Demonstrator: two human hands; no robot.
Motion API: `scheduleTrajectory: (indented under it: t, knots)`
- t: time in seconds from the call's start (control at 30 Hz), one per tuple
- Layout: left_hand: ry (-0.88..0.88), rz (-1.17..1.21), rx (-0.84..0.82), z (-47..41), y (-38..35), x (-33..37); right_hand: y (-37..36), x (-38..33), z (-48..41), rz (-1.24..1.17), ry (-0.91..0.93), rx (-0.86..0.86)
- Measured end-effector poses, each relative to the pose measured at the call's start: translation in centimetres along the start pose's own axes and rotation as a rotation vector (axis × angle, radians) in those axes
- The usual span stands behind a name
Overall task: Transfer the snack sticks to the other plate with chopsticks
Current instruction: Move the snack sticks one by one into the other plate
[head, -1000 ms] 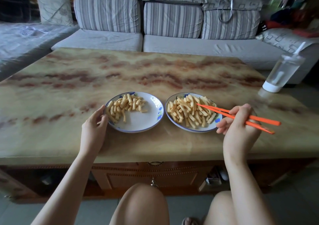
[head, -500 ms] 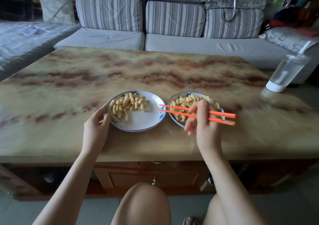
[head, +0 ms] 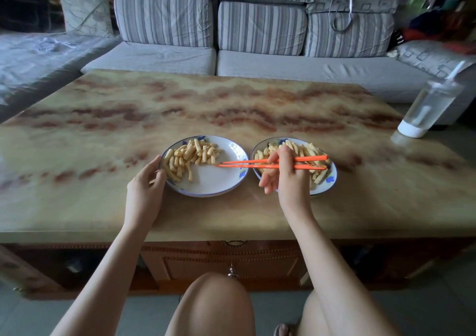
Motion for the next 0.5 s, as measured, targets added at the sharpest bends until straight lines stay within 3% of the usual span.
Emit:
scheduleTrajectory:
  t: [0.3,0.5]
  knots:
    - [-0.004,-0.027,-0.002,0.0,0.1,0.0,1.2,-1.2,0.9,-0.045,0.037,0.075]
    - [-0.002,-0.026,0.001,-0.1,0.1,0.0,5.3,-3.0,1.5,-0.069,0.164,0.313]
Point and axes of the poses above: each hand's wrist, its own z-axis away from the middle knuckle, its own y-axis out of the back of the hand, x = y × z, the point moved 6 cm from there along -z, towards the middle knuckle, and after that the axes turned 1 degree about -x, right-handed, at the moved point
